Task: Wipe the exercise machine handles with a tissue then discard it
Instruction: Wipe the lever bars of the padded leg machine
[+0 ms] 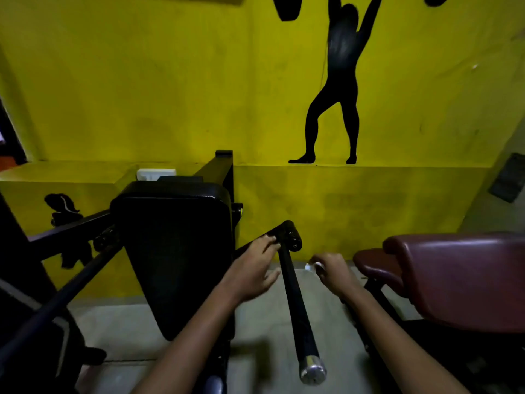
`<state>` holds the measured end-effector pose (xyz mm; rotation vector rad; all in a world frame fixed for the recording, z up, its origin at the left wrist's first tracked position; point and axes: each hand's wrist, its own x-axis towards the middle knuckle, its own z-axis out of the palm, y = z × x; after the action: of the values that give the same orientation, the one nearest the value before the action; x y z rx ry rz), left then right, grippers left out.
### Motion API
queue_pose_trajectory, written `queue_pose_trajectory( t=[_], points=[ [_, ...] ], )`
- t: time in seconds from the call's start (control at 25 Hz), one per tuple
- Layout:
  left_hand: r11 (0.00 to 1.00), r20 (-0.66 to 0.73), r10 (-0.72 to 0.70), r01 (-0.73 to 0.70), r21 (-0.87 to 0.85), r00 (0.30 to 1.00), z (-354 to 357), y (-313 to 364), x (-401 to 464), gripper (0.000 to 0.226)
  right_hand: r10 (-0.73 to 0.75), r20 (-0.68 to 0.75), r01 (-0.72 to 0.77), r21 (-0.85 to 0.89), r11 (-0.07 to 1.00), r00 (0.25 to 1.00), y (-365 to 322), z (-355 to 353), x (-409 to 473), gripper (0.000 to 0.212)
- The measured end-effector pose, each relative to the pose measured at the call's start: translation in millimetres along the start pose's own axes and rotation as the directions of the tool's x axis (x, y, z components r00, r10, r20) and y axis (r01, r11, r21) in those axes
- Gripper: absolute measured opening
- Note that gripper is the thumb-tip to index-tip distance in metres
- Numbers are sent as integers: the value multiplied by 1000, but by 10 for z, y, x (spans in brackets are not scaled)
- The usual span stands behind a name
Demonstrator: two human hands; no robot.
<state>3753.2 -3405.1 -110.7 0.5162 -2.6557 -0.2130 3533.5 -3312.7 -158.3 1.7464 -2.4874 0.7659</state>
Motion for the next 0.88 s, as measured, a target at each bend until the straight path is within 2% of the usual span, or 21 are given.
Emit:
queue_pose_trajectory(
  t=[0.08, 0.16, 0.24, 0.32, 0.4, 0.48, 0.68, 0.88],
  points=[
    [996, -166, 63, -51, 76, 984, -280, -59, 173, 55, -20, 35, 20, 3, 1000, 999, 32, 58, 254, 20],
    [970, -286, 140, -74, 231, 948, -637, -129, 275, 56, -27, 62, 27, 8, 1000, 998, 0, 118, 493, 20],
    [910, -364, 182, -16, 415, 913, -948, -278, 305, 55, -41, 80, 42, -9, 999, 996, -23, 209, 758, 20],
    [855, -418, 125, 115, 505, 900, -1096, -518, 234, 54, -47, 120, 52, -34, 998, 992, -8, 323, 995, 20],
    [838, -447, 9, 237, 491, 895, -1088, -749, 88, 56, -45, 159, 56, -65, 996, 986, 29, 449, 1195, 21],
    [828, -449, -42, 283, 485, 893, -982, -898, -43, 60, -41, 191, 63, -111, 992, 981, 88, 574, 1337, 23],
    [779, -483, -4, 306, 547, 875, -830, -1079, -58, 64, -96, 231, 146, -208, 967, 968, 199, 934, 1582, 17],
    [774, -550, 57, 311, 551, 833, -734, -1214, 5, 65, -74, 242, 128, -216, 968, 967, 135, 1052, 1615, 10]
  ],
)
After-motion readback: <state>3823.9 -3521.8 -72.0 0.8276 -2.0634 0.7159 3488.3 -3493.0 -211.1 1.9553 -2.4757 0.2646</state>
